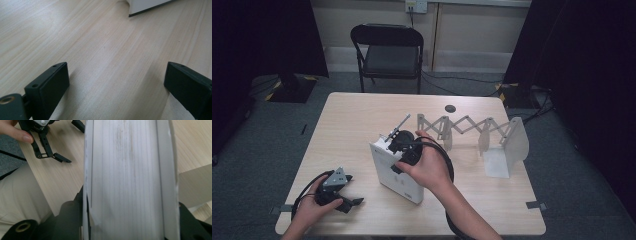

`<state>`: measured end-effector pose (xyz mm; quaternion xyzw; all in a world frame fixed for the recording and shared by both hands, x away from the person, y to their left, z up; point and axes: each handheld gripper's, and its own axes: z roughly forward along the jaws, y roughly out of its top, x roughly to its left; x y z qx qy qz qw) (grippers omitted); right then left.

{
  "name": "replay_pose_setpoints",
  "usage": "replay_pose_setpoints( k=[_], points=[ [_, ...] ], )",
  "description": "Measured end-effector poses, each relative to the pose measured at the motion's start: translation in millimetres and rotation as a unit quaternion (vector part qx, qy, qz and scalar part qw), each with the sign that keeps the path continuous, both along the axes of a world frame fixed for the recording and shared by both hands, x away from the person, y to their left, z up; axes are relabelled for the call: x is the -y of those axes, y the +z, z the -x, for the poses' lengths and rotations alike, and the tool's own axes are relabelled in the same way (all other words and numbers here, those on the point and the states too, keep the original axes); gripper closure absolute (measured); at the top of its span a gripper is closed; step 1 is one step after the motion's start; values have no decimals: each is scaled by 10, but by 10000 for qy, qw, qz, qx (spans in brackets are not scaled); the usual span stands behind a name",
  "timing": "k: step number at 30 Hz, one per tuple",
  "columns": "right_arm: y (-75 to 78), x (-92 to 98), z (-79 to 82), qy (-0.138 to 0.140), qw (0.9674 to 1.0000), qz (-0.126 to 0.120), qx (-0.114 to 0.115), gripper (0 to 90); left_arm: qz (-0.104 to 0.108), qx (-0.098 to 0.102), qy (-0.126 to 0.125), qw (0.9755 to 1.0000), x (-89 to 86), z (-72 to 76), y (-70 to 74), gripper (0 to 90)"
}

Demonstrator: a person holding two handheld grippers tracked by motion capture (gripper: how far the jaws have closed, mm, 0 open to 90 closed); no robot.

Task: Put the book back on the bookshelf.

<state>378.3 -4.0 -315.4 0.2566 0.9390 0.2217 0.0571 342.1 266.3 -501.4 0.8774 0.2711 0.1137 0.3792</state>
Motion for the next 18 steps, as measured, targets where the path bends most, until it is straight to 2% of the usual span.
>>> replay_pose_setpoints(
  k=[10,18],
  points=[
    [75,92,46,-127,9999,-84,-78,528,3,-6,-4,10000,0,0,0,56],
    [77,157,86,-80,9999,-90,-110,529,1,-2,-11,10000,0,-3,0,55]
  ],
)
